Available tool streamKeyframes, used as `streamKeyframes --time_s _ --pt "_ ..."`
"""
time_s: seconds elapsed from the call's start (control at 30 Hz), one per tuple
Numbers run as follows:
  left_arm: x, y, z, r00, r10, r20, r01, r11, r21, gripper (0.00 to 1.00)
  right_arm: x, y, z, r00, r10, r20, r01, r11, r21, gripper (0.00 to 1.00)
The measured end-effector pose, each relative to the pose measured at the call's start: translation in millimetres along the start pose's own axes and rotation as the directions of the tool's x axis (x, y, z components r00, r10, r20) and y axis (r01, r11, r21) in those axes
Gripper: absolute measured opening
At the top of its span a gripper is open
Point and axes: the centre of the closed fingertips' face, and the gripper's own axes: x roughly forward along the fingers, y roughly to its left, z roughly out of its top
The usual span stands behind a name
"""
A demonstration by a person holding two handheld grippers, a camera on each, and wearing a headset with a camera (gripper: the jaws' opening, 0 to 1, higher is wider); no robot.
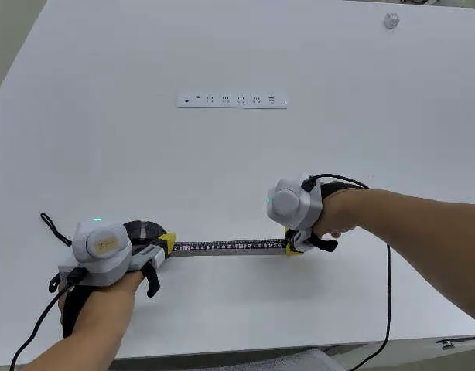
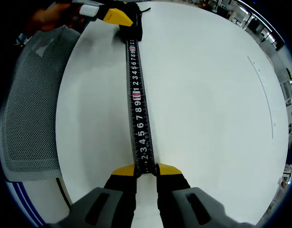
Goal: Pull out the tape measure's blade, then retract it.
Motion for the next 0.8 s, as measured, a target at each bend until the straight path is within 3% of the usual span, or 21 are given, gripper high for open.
streamKeyframes --time_s 0.27,0.43,0.6,0.8 --pt "2.1 -6.0 -5.6 0.9992 -0.029 -0.028 0.028 1.000 -0.014 0.61 0.1 -0.1 -0.1 1.0000 0.000 -0.002 0.000 1.000 0.007 0.15" --pt "2.2 -6.2 -6.8 0.9986 -0.036 -0.039 0.037 0.999 0.023 0.60 0.0 -0.3 -0.1 1.0000 0.003 -0.005 -0.003 1.000 0.001 0.15" --pt "3.2 -6.5 -7.5 0.9965 -0.022 -0.081 0.026 0.999 0.043 0.58 0.0 -0.6 -0.2 1.0000 0.003 -0.003 -0.003 1.000 0.009 0.15" --pt "2.9 -5.9 -9.6 0.9968 -0.019 -0.078 0.024 0.998 0.064 0.57 1.0 0.0 1.0 1.0000 0.003 0.000 -0.003 1.000 0.017 0.15"
